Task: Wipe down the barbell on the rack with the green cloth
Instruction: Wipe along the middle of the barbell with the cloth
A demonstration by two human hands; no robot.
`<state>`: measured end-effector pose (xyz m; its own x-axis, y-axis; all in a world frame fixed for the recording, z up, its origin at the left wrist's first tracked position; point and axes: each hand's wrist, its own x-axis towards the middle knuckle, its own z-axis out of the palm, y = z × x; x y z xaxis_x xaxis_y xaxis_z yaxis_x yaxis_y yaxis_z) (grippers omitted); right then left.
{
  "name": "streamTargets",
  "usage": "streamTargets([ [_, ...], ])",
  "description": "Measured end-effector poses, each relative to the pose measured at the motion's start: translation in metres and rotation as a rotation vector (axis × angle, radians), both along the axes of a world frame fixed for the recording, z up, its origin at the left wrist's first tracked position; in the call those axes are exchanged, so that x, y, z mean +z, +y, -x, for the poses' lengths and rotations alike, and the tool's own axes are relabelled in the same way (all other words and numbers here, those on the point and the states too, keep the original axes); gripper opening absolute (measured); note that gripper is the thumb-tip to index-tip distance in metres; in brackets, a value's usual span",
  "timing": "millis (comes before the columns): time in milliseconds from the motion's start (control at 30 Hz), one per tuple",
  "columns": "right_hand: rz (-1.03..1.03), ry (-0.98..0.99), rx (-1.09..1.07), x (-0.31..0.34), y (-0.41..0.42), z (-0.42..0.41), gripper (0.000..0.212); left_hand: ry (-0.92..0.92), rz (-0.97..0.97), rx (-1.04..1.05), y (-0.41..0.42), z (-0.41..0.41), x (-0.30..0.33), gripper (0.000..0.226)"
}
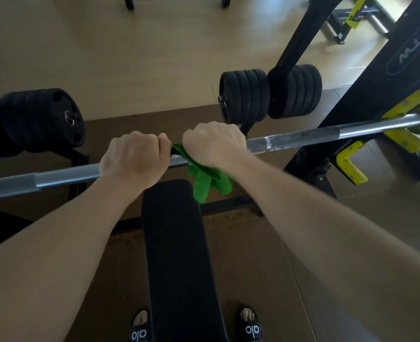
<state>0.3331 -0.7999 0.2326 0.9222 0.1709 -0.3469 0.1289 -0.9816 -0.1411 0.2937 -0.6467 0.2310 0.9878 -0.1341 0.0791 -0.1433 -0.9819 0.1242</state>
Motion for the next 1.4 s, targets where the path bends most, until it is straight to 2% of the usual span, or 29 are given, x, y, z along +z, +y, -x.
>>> streamTargets([
  [67, -0.004, -0.520, -0.099, -0.014, 0.004, 0.033, 0.054, -0.011, 0.023, -0.007, 0.001, 0.001, 0.000, 0.064],
  [133, -0.133, -0.834, -0.070, -0.030, 0.001, 0.050, 0.047, -0.021, 0.036, -0.011, 0.001, 0.001, -0.001, 0.063],
  [200, -0.229, -0.934, 0.006, -0.050, -0.010, 0.056, 0.042, -0.019, 0.023, -0.011, 0.002, 0.001, -0.001, 0.063],
  [367, -0.237, -1.015, 0.208, -0.056, -0.035, 0.051, 0.040, -0.004, 0.030, 0.001, 0.005, 0.002, -0.002, 0.065],
  [433, -0.165, -0.911, 0.155, -0.040, -0.042, 0.038, 0.042, -0.010, 0.046, -0.006, 0.005, 0.002, -0.002, 0.066],
  [533, 0.041, -0.636, 0.109, -0.016, -0.042, 0.030, 0.049, -0.015, 0.043, 0.003, 0.004, 0.002, -0.001, 0.067],
  [600, 0.016, -0.471, 0.146, -0.002, -0.042, 0.021, 0.055, -0.017, 0.014, 0.004, 0.003, 0.003, -0.001, 0.068],
  [633, -0.017, -0.323, 0.169, 0.003, -0.043, 0.012, 0.055, -0.015, 0.004, 0.001, 0.003, 0.003, -0.001, 0.068],
  [733, -0.074, 0.296, 0.182, 0.005, -0.052, -0.027, 0.034, -0.003, -0.037, -0.001, 0.002, 0.002, -0.002, 0.066],
  [767, -0.075, 0.435, 0.165, 0.001, -0.052, -0.040, 0.026, 0.000, -0.046, -0.002, 0.003, 0.001, -0.003, 0.064],
  [833, -0.002, 0.590, 0.187, 0.000, -0.051, -0.051, 0.019, -0.006, -0.044, -0.005, 0.002, 0.000, -0.004, 0.063],
  [867, 0.020, 0.598, 0.199, 0.000, -0.052, -0.053, 0.019, -0.015, -0.048, -0.009, 0.002, 0.000, -0.004, 0.063],
  [933, 0.019, 0.529, 0.208, 0.007, -0.050, -0.047, 0.020, -0.026, -0.061, -0.004, 0.002, 0.001, -0.005, 0.063],
  [967, 0.003, 0.418, 0.214, 0.010, -0.051, -0.036, 0.022, -0.024, -0.059, -0.002, 0.002, 0.000, -0.005, 0.063],
  [1000, 0.006, 0.215, 0.236, 0.011, -0.053, -0.023, 0.027, -0.021, -0.055, -0.003, 0.002, 0.000, -0.004, 0.063],
  [1067, -0.009, -0.417, 0.185, -0.006, -0.059, 0.014, 0.033, -0.010, -0.034, 0.000, 0.001, 0.001, -0.002, 0.063],
  [1100, -0.036, -0.644, 0.149, -0.013, -0.062, 0.033, 0.032, -0.006, -0.022, 0.006, 0.001, 0.002, -0.002, 0.063],
  [1133, -0.047, -0.760, 0.112, -0.019, -0.064, 0.046, 0.033, 0.000, -0.012, 0.011, 0.001, 0.002, -0.002, 0.064],
  [1233, -0.117, -0.835, 0.026, -0.037, -0.067, 0.052, 0.047, -0.022, -0.006, 0.009, 0.001, 0.002, -0.004, 0.064],
  [1400, -0.189, -0.946, 0.095, -0.054, -0.078, 0.065, 0.036, -0.028, -0.033, -0.012, 0.004, 0.000, -0.006, 0.063],
])
